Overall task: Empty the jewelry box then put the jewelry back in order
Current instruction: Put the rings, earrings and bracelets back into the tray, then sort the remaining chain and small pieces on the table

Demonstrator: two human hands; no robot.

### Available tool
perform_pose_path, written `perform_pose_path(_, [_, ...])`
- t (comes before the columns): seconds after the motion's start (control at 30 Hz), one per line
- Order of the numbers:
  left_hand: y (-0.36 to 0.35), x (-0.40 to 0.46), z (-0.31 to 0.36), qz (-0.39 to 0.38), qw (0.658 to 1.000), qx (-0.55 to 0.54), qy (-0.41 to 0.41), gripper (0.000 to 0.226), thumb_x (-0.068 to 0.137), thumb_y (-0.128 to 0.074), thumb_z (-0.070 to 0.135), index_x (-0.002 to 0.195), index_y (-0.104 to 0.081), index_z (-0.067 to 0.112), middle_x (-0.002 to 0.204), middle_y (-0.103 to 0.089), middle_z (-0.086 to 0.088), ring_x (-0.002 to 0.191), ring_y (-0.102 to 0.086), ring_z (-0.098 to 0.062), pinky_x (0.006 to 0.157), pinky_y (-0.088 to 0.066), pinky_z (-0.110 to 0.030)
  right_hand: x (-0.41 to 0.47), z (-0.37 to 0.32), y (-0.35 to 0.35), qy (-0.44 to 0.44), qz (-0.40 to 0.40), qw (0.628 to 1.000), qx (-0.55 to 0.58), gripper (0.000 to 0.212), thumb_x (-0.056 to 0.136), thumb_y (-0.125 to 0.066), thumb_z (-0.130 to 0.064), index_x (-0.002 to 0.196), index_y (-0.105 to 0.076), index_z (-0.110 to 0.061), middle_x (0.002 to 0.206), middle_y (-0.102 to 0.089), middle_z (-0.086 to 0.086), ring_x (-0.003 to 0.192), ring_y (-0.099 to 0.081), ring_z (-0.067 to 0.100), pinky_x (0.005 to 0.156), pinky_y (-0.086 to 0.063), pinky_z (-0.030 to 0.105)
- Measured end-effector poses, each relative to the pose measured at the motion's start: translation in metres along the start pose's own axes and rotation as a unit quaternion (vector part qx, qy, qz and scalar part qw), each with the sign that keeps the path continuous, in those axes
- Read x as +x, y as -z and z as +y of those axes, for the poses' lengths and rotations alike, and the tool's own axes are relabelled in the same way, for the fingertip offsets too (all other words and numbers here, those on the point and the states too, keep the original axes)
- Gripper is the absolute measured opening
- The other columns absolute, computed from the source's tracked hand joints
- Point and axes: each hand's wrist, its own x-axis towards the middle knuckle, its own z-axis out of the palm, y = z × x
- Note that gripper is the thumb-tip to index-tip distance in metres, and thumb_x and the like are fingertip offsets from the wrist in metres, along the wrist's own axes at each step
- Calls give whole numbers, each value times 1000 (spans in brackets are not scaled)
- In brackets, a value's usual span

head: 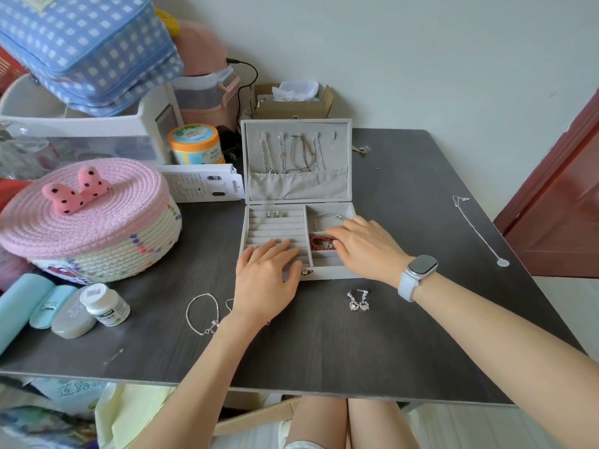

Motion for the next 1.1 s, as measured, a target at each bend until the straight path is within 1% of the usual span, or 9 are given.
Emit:
perform_pose_path(0.1, [1, 0, 0, -7, 1000, -1, 5, 46, 85, -35, 42, 115, -64, 23, 130, -57, 3, 130, -42, -18, 110, -18, -38, -1, -5, 1, 22, -12, 999, -27, 47, 97, -28, -23, 143, -21, -29, 124, -50, 5, 114, -42, 23, 87, -33, 34])
perform_pose_path(0.27, [4, 1, 1, -32, 999, -19, 19, 39, 90, -40, 39, 120, -60, 25, 136, -51, 6, 135, -34, -14, 112, -11, -34, -2, -6, 3, 32, -38, 998, -29, 44, 98, -26, -32, 141, -26, -31, 121, -47, 3, 117, -38, 20, 89, -30, 33])
perform_pose_path(0.33, [8, 6, 1, -49, 996, -66, 34, 31, 93, -48, 28, 122, -59, 25, 138, -48, 7, 136, -31, -14, 113, -11, -34, -3, -7, 2, 25, -33, 999, -23, 44, 97, -26, -36, 141, -28, -30, 121, -47, 3, 117, -37, 20, 89, -30, 34])
perform_pose_path(0.47, [38, 3, 0, 2, 967, -239, 87, 27, 90, -52, 13, 114, -65, 18, 130, -55, 4, 127, -43, -12, 108, -32, -35, -14, -17, 2, 11, 93, 993, 73, 43, 95, -33, -32, 135, -42, -20, 113, -52, 7, 108, -47, 25, 85, -36, 35])
perform_pose_path(0.6, [68, -24, -13, 116, 948, -258, 145, 24, 90, -52, 10, 102, -67, 23, 105, -63, 12, 105, -57, -13, 96, -42, -30, -34, -48, -4, 7, 216, 950, 226, 43, 88, -32, -27, 118, -56, -10, 101, -58, 8, 93, -56, 24, 82, -45, 34])
perform_pose_path(0.7, [74, -49, -28, 165, 940, -231, 190, 23, 89, -52, 10, 97, -66, 26, 96, -62, 9, 96, -56, -14, 90, -41, -27, -46, -82, -18, 37, 185, 939, 286, 33, 85, -38, -25, 102, -62, -10, 94, -59, 6, 88, -57, 22, 81, -45, 31])
perform_pose_path(0.8, [68, -69, -44, 161, 954, -167, 189, 21, 89, -53, 8, 100, -67, 19, 98, -63, 5, 96, -56, -18, 88, -42, -30, -52, -109, -30, 76, 135, 946, 284, 26, 84, -42, -26, 91, -63, -12, 89, -60, 2, 87, -52, 17, 79, -43, 29])
perform_pose_path(0.93, [63, -83, -60, 145, 961, -117, 204, 22, 88, -53, 8, 103, -68, 15, 100, -62, 2, 96, -57, -21, 86, -41, -29, -49, -123, -34, 73, 106, 955, 267, 27, 83, -42, -31, 89, -62, -14, 90, -60, 1, 86, -53, 18, 78, -41, 28])
perform_pose_path(1.1, [60, -86, -66, 146, 966, -88, 196, 21, 88, -54, 6, 103, -68, 12, 103, -65, -4, 98, -55, -22, 85, -35, -24, -45, -125, -37, 55, 74, 970, 225, 13, 85, -59, -22, 93, -63, -13, 99, -57, 4, 96, -50, 23, 80, -38, 34])
